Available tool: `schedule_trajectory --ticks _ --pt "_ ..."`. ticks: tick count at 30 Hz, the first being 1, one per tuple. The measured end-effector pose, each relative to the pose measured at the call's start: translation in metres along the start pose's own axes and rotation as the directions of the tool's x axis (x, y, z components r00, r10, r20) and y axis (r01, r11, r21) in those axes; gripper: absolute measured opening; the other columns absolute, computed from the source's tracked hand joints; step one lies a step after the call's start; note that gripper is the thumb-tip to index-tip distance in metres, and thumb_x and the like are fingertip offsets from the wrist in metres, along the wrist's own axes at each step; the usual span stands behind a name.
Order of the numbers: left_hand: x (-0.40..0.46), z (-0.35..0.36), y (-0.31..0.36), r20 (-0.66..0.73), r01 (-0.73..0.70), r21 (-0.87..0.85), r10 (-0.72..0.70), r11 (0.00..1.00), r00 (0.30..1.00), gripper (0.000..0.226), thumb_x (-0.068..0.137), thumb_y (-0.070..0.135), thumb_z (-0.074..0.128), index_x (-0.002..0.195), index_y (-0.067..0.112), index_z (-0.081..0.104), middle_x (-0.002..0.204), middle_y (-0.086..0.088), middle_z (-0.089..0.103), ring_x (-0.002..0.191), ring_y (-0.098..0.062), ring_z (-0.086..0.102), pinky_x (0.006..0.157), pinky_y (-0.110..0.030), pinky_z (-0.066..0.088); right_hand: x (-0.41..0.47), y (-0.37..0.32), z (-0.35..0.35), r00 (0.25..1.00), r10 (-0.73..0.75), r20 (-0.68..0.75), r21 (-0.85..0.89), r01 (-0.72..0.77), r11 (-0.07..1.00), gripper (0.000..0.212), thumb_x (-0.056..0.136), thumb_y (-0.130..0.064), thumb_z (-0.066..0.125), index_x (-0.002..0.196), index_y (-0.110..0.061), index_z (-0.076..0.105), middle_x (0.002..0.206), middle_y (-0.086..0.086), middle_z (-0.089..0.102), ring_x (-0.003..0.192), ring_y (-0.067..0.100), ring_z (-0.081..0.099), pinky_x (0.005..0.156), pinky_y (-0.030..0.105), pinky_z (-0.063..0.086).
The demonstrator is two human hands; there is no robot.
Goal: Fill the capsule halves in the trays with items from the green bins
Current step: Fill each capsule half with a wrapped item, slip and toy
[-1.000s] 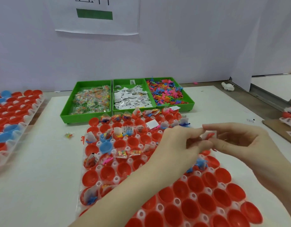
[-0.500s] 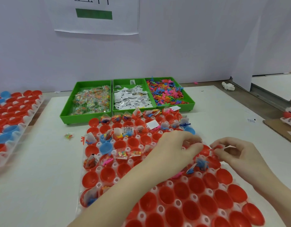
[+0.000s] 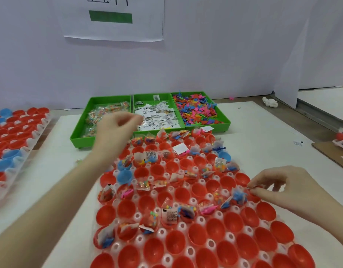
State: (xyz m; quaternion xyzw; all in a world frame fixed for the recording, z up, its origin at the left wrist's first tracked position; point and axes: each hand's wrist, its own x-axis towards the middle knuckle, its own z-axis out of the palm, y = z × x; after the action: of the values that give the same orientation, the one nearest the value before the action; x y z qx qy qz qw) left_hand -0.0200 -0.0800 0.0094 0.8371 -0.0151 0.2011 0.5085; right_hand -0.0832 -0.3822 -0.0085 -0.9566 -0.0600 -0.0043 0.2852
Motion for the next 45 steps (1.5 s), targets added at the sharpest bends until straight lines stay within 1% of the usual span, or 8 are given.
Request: schedule_trajectory --ticks 5,13,20,26,30,37,41,45 --pt "0.050 -0.036 -0.058 -0.158 0.179 0.229 -0.145 0.957 0.977 0.026 0.091 0.022 0.055 0.106 0.004 0.067 0.104 -0.013 0.067 0.094 -0.026 0.059 0.085 -0.033 0.043 0.010 -0.007 -0.005 0.987 0.010 0.161 -0.215 0.025 0.976 0.024 0.078 -0.020 0.072 0.065 -0.037 0.061 0.076 -0.013 0.063 0.071 0.005 0.060 0.070 0.015 0.047" --pt "0.077 -0.046 -0.114 0.054 0.191 0.650 -0.295 0.735 0.954 0.037 0.093 0.028 0.053 0.121 0.007 0.061 0.130 -0.016 0.056 0.117 -0.034 0.050 0.094 -0.035 0.039 0.023 -0.009 -0.010 0.966 0.055 0.254 -0.311 0.027 0.950 0.022 0.064 -0.033 0.071 0.046 -0.042 0.061 0.061 -0.028 0.063 0.067 -0.009 0.061 0.066 0.017 0.052" --pt "0.079 -0.039 -0.127 -0.083 0.267 0.556 -0.267 0.787 0.960 0.042 0.084 0.033 0.065 0.115 0.005 0.063 0.117 -0.016 0.063 0.107 -0.033 0.055 0.083 -0.035 0.040 0.028 -0.010 -0.012 0.951 -0.009 0.310 -0.277 0.099 0.956 0.029 0.071 -0.039 0.072 0.053 -0.057 0.058 0.068 -0.037 0.061 0.069 -0.012 0.059 0.067 0.015 0.050" --pt "0.083 -0.037 -0.127 -0.095 0.294 0.512 -0.287 0.807 0.953 0.045 0.084 0.025 0.068 0.121 0.001 0.058 0.119 -0.018 0.062 0.112 -0.034 0.054 0.093 -0.039 0.041 0.030 -0.005 -0.009 0.951 0.043 0.308 -0.213 0.025 0.977 0.037 0.070 -0.021 0.074 0.051 -0.051 0.063 0.062 -0.027 0.065 0.064 -0.004 0.064 0.066 0.019 0.053" --pt "0.084 -0.034 -0.126 -0.088 0.284 0.514 -0.280 0.809 0.956 0.024 0.085 0.022 0.066 0.097 0.001 0.071 0.108 -0.018 0.067 0.093 -0.030 0.055 0.079 -0.036 0.042 0.031 0.000 -0.009 0.948 0.093 0.303 -0.222 -0.025 0.975 0.043 0.069 -0.014 0.076 0.045 -0.048 0.063 0.065 -0.017 0.069 0.062 -0.001 0.064 0.066 0.019 0.053" --pt "0.080 -0.036 -0.128 -0.073 0.248 0.584 -0.254 0.773 0.964 0.033 0.090 0.035 0.057 0.105 0.008 0.069 0.110 -0.014 0.065 0.097 -0.029 0.054 0.077 -0.034 0.041 0.028 0.008 0.003 0.956 0.115 0.271 -0.367 -0.008 0.930 0.040 0.078 -0.009 0.065 0.053 -0.037 0.054 0.068 -0.012 0.064 0.070 0.002 0.060 0.070 0.015 0.048" --pt "0.079 -0.038 -0.127 -0.044 0.230 0.569 -0.250 0.790 0.967 0.043 0.088 0.043 0.057 0.110 0.008 0.067 0.112 -0.015 0.065 0.101 -0.030 0.056 0.080 -0.037 0.045 0.030 0.008 0.001 0.952 0.114 0.283 -0.388 0.005 0.922 0.062 0.077 -0.010 0.069 0.037 -0.055 0.051 0.064 -0.018 0.066 0.069 -0.003 0.062 0.070 0.011 0.047" --pt "0.081 -0.035 -0.125 -0.063 0.211 0.528 -0.209 0.823 0.976 0.027 0.088 0.026 0.063 0.102 0.005 0.071 0.105 -0.016 0.068 0.083 -0.023 0.052 0.071 -0.031 0.039 0.027 0.010 -0.011 0.952 0.087 0.294 -0.375 0.032 0.927 0.066 0.076 -0.032 0.073 0.048 -0.079 0.037 0.076 -0.024 0.066 0.083 -0.008 0.057 0.082 0.013 0.044"
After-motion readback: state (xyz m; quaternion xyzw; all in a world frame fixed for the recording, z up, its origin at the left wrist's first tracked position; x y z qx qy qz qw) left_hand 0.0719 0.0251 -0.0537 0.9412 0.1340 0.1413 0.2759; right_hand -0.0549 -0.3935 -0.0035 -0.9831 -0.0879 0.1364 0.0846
